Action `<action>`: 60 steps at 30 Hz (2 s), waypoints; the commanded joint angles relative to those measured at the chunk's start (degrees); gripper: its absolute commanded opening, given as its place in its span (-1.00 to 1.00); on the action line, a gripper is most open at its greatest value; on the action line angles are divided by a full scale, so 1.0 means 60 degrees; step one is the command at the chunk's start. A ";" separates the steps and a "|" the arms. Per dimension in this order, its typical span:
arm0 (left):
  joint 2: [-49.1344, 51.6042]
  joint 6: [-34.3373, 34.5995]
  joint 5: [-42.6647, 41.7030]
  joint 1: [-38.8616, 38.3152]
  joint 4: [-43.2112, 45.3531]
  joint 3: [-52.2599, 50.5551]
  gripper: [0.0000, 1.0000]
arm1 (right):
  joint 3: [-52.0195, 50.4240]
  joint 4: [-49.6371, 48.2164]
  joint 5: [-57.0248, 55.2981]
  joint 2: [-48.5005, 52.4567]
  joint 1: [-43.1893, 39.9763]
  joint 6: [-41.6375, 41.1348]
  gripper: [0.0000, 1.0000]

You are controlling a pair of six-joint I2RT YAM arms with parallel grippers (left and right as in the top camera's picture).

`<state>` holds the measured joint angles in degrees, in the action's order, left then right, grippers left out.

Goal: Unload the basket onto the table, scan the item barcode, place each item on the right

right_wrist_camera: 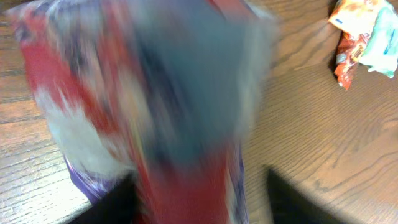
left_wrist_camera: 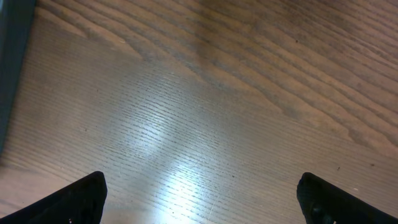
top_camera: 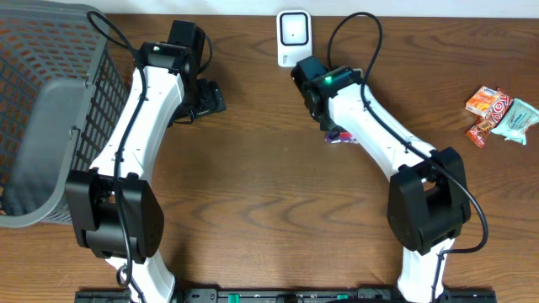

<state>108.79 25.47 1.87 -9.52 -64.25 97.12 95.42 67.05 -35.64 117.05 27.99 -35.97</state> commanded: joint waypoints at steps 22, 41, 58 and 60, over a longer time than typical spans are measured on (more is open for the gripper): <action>-0.0109 -0.0055 0.0124 0.0040 -0.0033 -0.0015 0.96 | 0.0503 -0.1096 0.0925 0.0200 -0.0117 0.1045 0.98; -0.0109 -0.0055 0.0124 0.0040 -0.0033 -0.0015 0.96 | -0.2546 -0.4408 0.1698 0.0200 -0.1636 0.1264 0.46; -0.0109 -0.0055 0.0124 0.0040 -0.0033 -0.0015 0.96 | -0.0299 -0.3985 1.0987 -0.0033 -0.2295 0.1727 -0.98; -0.0109 -0.0055 0.0124 0.0040 -0.0033 -0.0015 0.96 | -0.0142 -0.4044 1.2619 -0.0033 -0.2484 0.1719 -0.98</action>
<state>108.79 25.47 1.87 -9.52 -64.25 97.12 92.23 42.65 17.47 117.27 14.61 -25.56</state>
